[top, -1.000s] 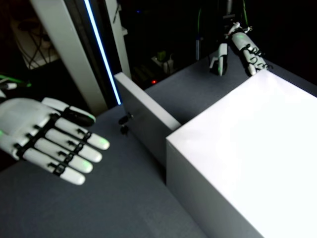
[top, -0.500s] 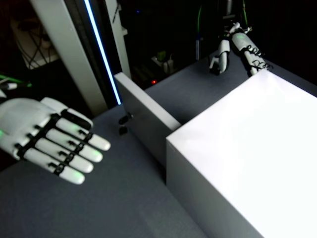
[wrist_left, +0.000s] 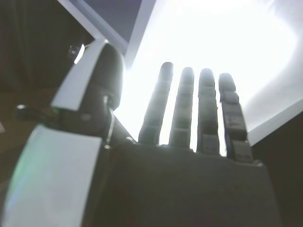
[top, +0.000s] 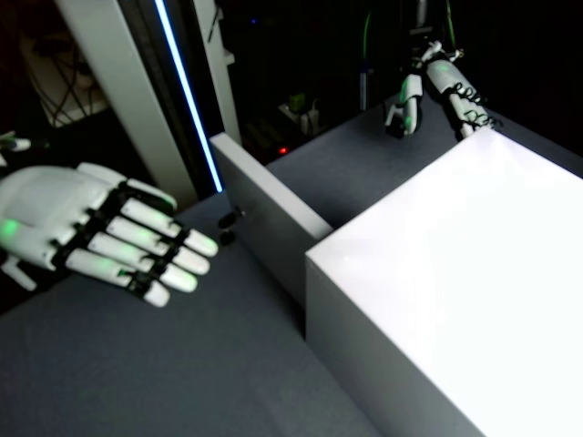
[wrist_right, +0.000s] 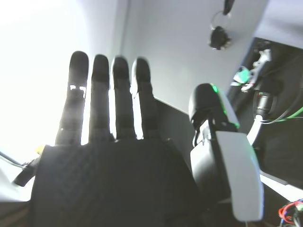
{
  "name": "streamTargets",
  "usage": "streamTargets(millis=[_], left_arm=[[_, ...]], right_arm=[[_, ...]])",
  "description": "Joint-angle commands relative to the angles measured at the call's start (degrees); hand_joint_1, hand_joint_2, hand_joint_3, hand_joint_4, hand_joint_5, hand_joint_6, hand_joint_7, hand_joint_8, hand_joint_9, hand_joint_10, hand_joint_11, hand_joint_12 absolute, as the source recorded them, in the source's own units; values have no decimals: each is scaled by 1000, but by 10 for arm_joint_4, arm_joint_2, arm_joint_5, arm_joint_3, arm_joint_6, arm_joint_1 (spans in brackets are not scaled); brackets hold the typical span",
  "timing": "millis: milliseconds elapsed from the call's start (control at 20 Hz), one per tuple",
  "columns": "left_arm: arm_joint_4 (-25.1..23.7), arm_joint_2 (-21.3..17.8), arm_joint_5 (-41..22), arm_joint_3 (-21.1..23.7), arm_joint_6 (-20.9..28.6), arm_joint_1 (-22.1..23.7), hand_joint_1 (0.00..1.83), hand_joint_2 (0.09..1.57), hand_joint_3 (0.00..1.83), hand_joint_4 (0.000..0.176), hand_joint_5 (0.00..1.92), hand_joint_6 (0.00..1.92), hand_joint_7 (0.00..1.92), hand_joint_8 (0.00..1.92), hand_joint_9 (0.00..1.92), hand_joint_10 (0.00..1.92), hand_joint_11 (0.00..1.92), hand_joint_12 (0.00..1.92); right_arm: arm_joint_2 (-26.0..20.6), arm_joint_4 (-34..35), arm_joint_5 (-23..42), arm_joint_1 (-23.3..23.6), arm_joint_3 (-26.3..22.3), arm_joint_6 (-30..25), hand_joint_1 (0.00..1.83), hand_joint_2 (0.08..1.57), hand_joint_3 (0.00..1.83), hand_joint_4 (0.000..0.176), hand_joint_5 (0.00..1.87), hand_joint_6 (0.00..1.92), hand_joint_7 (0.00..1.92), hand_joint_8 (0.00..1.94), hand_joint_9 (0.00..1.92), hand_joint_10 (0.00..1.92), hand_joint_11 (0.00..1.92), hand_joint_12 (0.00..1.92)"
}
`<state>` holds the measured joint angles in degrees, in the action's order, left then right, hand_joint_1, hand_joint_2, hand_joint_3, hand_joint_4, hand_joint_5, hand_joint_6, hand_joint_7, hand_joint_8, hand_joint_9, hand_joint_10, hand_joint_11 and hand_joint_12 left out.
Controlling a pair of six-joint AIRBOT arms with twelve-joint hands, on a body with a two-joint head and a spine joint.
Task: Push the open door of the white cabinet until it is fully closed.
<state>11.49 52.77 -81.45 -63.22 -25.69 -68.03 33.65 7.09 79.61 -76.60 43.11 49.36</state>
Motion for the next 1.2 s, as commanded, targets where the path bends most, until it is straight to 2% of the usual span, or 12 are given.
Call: streamTargets(millis=[0,200,300,400,500,800,900,1150], left_arm=[[10,2,-69,-3,4,2,391,1453,0,0,58,0,0,0,0,0,0,0],[12,2,-70,-3,4,2,349,1455,1,0,53,0,0,0,0,0,0,0],[13,2,-71,-3,4,1,346,1455,1,0,57,2,0,0,0,0,0,0],[15,3,-72,-3,4,1,308,1457,3,0,54,1,0,0,0,0,0,0],[16,3,-73,-3,4,1,306,1456,2,0,59,3,0,0,0,0,0,0],[22,3,-80,-3,4,-4,323,1454,0,0,70,5,0,0,0,0,0,0],[25,2,-83,-2,4,-6,349,1455,0,0,73,3,0,0,0,0,0,0],[28,2,-86,-1,4,-8,368,1450,0,0,71,1,0,0,0,0,0,0]], right_arm=[[-4,0,59,12,0,-5,145,1311,0,0,264,497,391,5,24,807,0,1361],[-4,-36,35,36,0,-9,135,1314,0,0,215,476,349,0,52,649,0,1208],[-4,-48,32,42,0,-13,144,1298,0,0,261,423,382,4,137,562,0,1286],[-4,-59,27,48,1,-15,186,1306,1,0,294,418,409,10,153,578,0,1385],[-2,-71,16,59,2,-19,151,1321,2,0,301,413,419,8,137,621,0,1408],[17,-103,-19,99,13,-32,106,1323,3,0,326,256,396,0,158,521,0,1281],[25,-111,-30,112,17,-36,85,1335,5,0,352,235,408,2,179,526,0,1352],[39,-124,-45,132,24,-40,84,1317,0,0,383,203,418,4,150,650,0,1415]])
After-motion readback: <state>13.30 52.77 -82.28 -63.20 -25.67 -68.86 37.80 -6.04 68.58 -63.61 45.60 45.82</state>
